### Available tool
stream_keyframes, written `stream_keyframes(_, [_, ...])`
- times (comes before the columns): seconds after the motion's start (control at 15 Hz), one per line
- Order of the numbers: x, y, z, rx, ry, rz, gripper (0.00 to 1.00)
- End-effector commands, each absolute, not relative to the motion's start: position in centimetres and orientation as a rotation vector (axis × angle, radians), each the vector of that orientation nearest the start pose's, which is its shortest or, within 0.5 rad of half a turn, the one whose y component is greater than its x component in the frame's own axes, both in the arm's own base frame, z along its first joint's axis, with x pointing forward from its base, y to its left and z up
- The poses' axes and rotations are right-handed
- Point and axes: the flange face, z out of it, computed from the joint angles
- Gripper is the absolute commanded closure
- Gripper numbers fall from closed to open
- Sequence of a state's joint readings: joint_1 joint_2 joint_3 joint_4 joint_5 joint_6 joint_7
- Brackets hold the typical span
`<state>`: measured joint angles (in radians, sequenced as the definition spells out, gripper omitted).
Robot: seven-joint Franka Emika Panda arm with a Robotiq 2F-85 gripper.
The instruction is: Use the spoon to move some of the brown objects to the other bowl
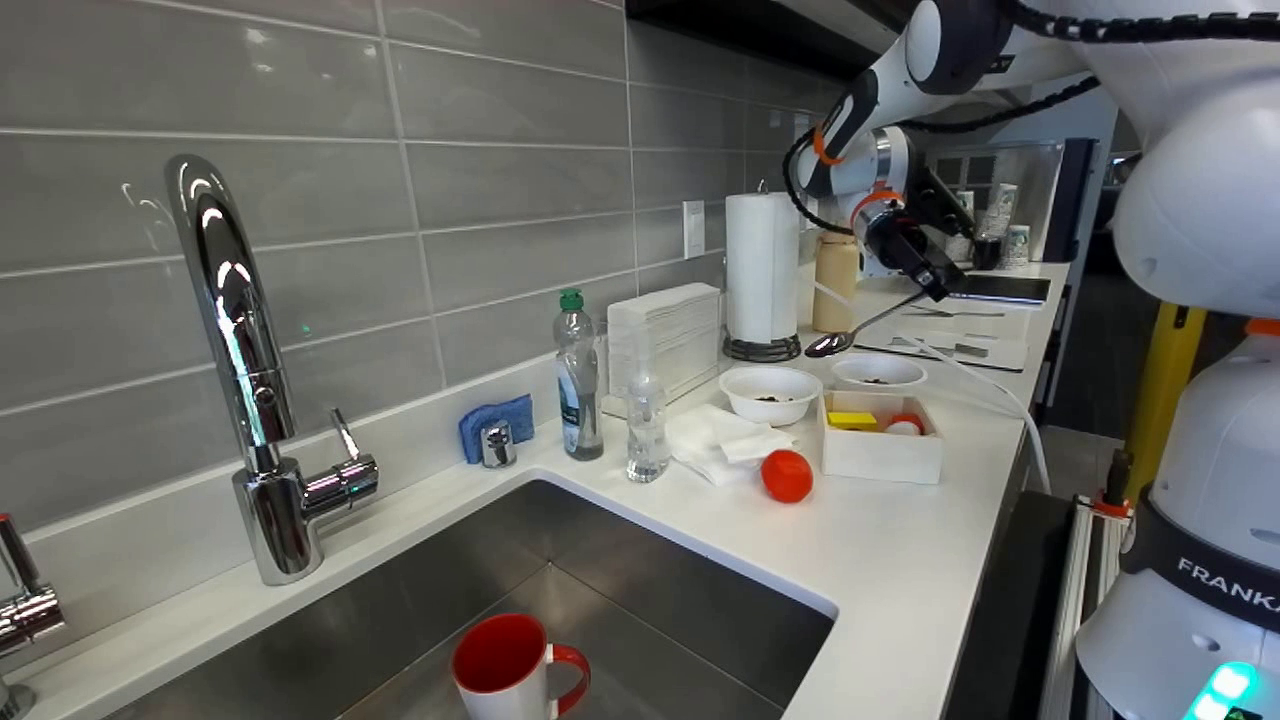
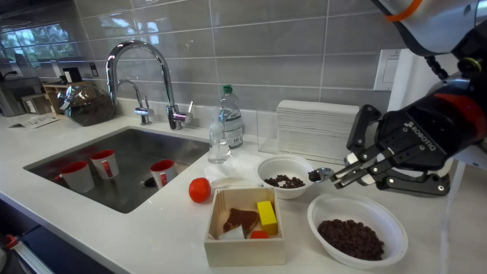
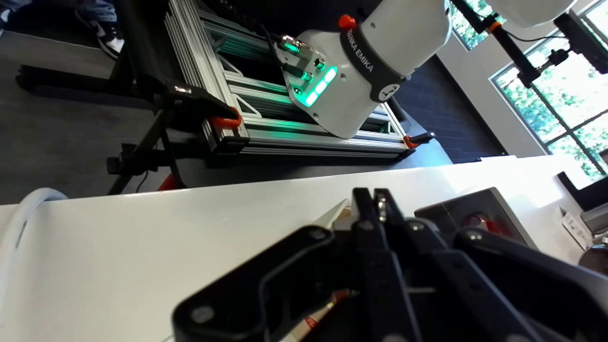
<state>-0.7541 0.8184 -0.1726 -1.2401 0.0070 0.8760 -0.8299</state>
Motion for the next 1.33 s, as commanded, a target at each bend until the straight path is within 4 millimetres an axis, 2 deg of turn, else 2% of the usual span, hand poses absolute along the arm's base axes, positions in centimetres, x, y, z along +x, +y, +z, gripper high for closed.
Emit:
stream_keyframes(0.0, [37.0,-48.0,26.9,-2.114,0.189,1.03,0.99])
stream_keyframes(0.73, [33.9,-50.4,26.9,-2.101,0.297,1.047,0.99])
stream_keyframes(1.27, [33.9,-51.1,28.1,-2.141,0.407,1.09,0.99])
